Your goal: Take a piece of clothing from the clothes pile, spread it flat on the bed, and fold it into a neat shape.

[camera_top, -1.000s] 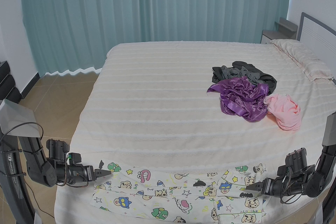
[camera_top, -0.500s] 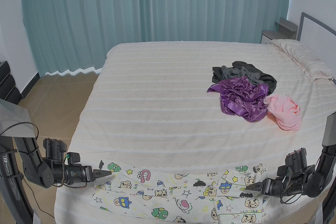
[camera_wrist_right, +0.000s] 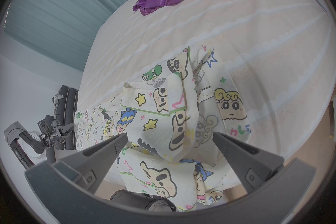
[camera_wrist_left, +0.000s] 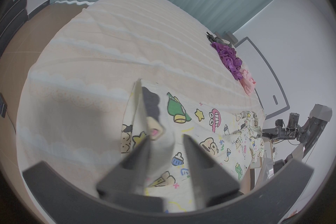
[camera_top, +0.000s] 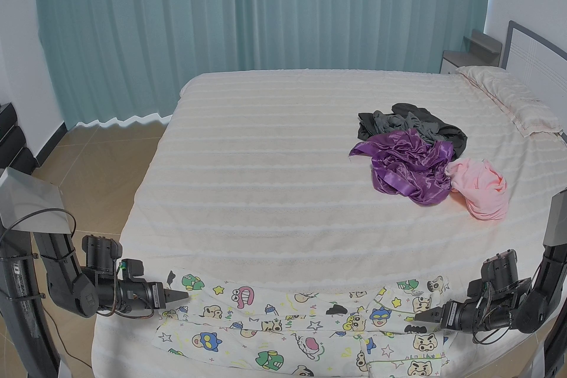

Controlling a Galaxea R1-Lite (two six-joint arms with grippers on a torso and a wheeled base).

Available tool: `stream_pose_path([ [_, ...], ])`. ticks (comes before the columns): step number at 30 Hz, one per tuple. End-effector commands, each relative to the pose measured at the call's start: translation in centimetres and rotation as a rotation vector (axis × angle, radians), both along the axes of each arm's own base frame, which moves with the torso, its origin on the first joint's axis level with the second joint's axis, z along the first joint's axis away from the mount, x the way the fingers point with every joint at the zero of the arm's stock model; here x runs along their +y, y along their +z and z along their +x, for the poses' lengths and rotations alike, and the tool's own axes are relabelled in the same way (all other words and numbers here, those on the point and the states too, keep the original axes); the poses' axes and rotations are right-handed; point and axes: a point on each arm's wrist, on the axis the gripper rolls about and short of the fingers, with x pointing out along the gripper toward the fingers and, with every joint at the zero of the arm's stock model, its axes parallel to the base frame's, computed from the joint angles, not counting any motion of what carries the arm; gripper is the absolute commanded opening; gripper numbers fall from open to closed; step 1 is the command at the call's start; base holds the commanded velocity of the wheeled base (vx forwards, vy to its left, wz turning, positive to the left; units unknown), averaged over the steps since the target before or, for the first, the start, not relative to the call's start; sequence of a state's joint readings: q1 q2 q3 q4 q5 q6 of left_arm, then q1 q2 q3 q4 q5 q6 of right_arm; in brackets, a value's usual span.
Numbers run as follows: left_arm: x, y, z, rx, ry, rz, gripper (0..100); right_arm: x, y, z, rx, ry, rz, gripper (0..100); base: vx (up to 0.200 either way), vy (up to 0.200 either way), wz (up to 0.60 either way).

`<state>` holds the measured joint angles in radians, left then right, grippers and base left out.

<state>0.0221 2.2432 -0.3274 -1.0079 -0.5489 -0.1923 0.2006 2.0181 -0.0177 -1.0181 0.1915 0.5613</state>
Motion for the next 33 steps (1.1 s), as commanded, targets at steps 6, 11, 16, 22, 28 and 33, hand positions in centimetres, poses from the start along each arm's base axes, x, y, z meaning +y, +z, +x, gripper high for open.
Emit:
stream_pose_path([
  [6, 0.6, 0.3, 0.2, -0.015, 0.028, 0.009, 0, 0.0, 0.0, 0.0, 0.005, 0.006, 0.011, 100, 0.000, 0.000, 0.00],
  [11, 0.6, 1.6, 0.7, -0.071, 0.030, 0.008, 0, 0.0, 0.0, 0.0, 0.005, 0.006, 0.011, 100, 0.000, 0.000, 0.00],
  [16, 0.6, 2.3, 1.3, -0.108, 0.031, 0.006, 0, 0.0, 0.0, 0.0, 0.005, 0.005, 0.011, 100, 0.000, 0.000, 0.00],
  [22, 0.6, 3.0, 2.1, -0.151, 0.033, 0.006, 0, 0.0, -0.1, 0.0, 0.006, 0.005, 0.011, 100, 0.000, 0.000, 0.00],
  [28, 0.5, 4.6, 2.8, -0.219, 0.026, 0.003, 0, -0.1, -0.2, 0.0, 0.012, 0.003, 0.010, 100, 0.000, 0.000, 0.00],
  [33, 0.5, 5.7, 3.0, -0.261, 0.028, -0.002, 0, -0.1, -0.2, 0.0, 0.012, 0.002, 0.010, 100, 0.000, 0.000, 0.00],
])
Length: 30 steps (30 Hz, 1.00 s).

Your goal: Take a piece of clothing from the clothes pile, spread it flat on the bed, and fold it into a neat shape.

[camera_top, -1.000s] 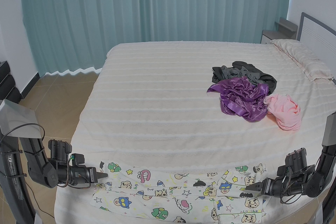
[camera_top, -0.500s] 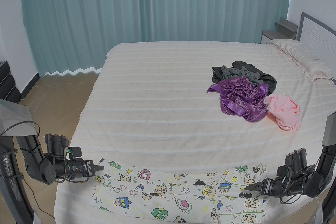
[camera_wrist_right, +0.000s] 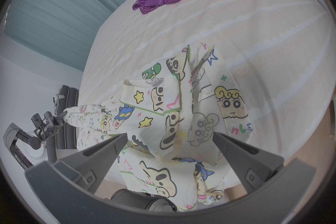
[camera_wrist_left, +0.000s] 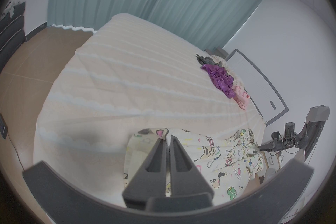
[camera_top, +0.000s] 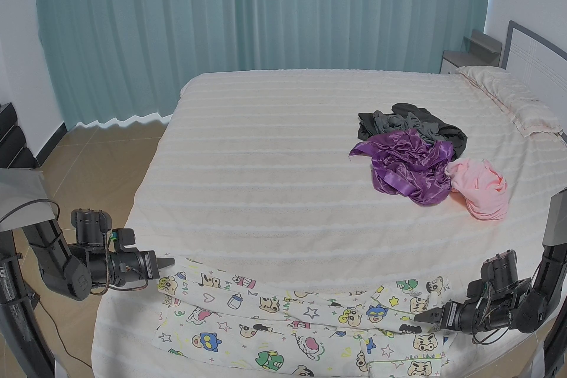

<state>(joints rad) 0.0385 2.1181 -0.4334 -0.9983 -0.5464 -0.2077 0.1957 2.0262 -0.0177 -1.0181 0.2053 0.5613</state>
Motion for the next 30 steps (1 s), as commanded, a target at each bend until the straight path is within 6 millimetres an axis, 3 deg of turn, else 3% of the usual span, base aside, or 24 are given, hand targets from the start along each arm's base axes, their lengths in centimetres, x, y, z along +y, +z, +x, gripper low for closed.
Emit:
stream_pose_path([
  [1, 0.0, 1.2, 0.2, -0.047, 0.000, -0.001, 0, 0.0, -0.1, 0.0, 0.002, -0.001, 0.000, 100, 0.000, 0.000, 0.00],
  [4, 0.0, 2.2, 0.7, -0.084, 0.009, -0.016, 0, 0.0, -0.1, 0.0, 0.004, -0.001, 0.000, 100, 0.000, 0.000, 0.00],
  [18, -1.2, 3.2, 2.4, -0.143, -0.026, -0.028, 0, 0.0, -0.1, 0.0, 0.007, -0.002, 0.000, 100, 0.000, 0.000, 0.00],
  [23, -1.1, 2.7, 2.0, -0.115, -0.018, -0.023, 0, 0.0, -0.1, -0.1, 0.009, -0.002, -0.001, 100, 0.000, 0.000, 0.00],
  [30, -0.1, 0.9, -0.2, 0.037, 0.000, -0.001, 0, 0.0, -0.3, -0.1, 0.016, -0.002, -0.002, 100, 0.000, 0.000, 0.00],
])
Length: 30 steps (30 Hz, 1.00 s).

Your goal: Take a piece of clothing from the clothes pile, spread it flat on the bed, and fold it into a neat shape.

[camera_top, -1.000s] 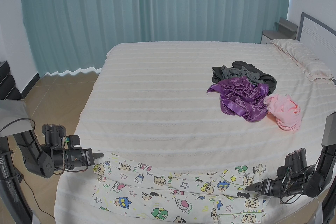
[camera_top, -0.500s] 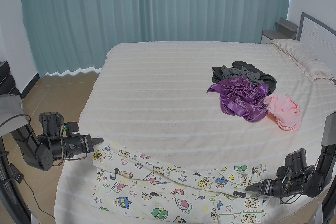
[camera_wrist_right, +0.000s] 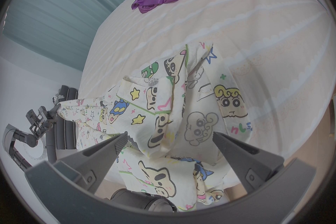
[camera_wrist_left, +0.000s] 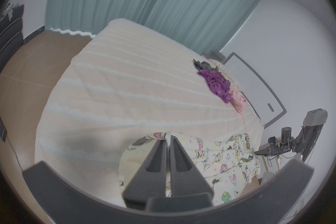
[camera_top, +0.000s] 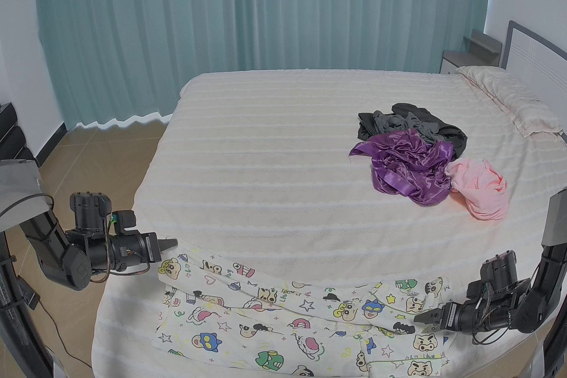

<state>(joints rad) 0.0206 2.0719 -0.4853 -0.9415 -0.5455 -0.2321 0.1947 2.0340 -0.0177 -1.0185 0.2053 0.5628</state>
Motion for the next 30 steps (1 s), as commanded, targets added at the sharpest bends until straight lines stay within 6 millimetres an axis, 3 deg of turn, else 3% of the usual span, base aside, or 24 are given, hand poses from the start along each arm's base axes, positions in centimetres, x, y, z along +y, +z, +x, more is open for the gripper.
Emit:
stream_pose_path([
  [1, 0.5, -0.8, -1.0, 0.069, 0.003, 0.015, 0, 0.0, -0.1, -0.1, 0.008, 0.000, -0.001, 100, 0.000, 0.000, 0.00],
  [10, 1.7, -3.2, -3.2, 0.224, -0.098, 0.146, 0, 0.0, -0.1, -0.1, 0.008, 0.002, -0.001, 100, 0.000, 0.000, 0.00],
  [21, 1.6, -5.9, -3.6, 0.303, -0.131, 0.256, 0, 0.0, -0.2, -0.1, 0.014, 0.003, -0.003, 100, 0.000, 0.000, 0.00],
  [22, 1.6, -6.0, -3.7, 0.305, -0.133, 0.256, 100, 0.0, -0.2, -0.1, 0.014, 0.003, -0.003, 100, 0.000, 0.000, 0.00],
  [30, 2.0, -5.2, -4.5, 0.300, -0.116, 0.242, 100, 0.0, -0.2, -0.1, 0.016, 0.002, -0.002, 100, 0.000, 0.000, 0.00],
])
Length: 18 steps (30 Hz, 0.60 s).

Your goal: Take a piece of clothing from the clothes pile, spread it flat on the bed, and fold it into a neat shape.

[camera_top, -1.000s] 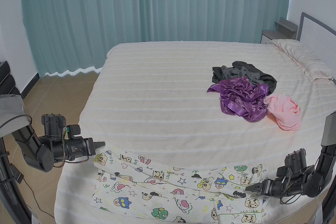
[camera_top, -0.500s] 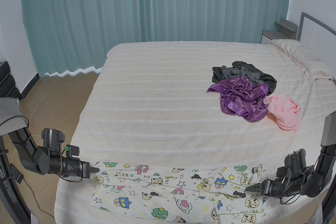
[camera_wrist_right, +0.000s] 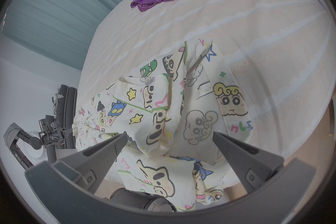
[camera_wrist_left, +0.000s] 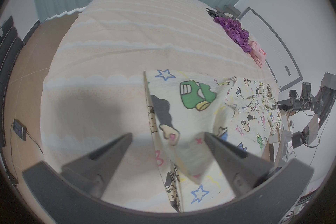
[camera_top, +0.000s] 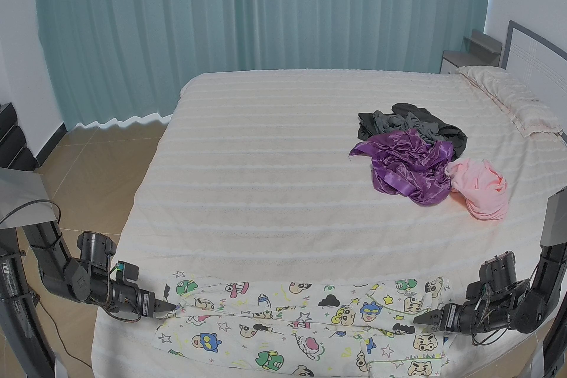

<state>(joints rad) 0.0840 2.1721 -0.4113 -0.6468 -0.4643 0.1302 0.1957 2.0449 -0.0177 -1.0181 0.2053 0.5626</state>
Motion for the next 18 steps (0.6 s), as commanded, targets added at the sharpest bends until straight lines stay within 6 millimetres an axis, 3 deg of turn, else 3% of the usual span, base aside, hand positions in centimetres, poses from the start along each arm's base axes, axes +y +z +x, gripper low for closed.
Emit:
stream_pose_path([
  [1, 0.6, 0.6, -0.5, -0.011, 0.025, -0.008, 100, 0.0, 0.0, -0.1, 0.005, 0.000, -0.001, 100, 0.000, 0.000, 0.00],
  [7, 1.5, 2.2, -1.6, 0.011, 0.085, -0.038, 100, 0.0, 0.0, -0.2, 0.006, 0.002, 0.000, 100, 0.000, 0.000, 0.00],
  [13, 4.1, 3.0, -1.4, 0.011, 0.187, -0.039, 100, 0.0, 0.0, -0.3, 0.005, 0.002, 0.000, 100, 0.000, 0.000, 0.00],
  [18, 3.8, 4.1, -1.3, -0.016, 0.191, -0.090, 100, -0.1, 0.2, -0.3, -0.003, 0.000, 0.001, 100, 0.000, 0.000, 0.00],
])
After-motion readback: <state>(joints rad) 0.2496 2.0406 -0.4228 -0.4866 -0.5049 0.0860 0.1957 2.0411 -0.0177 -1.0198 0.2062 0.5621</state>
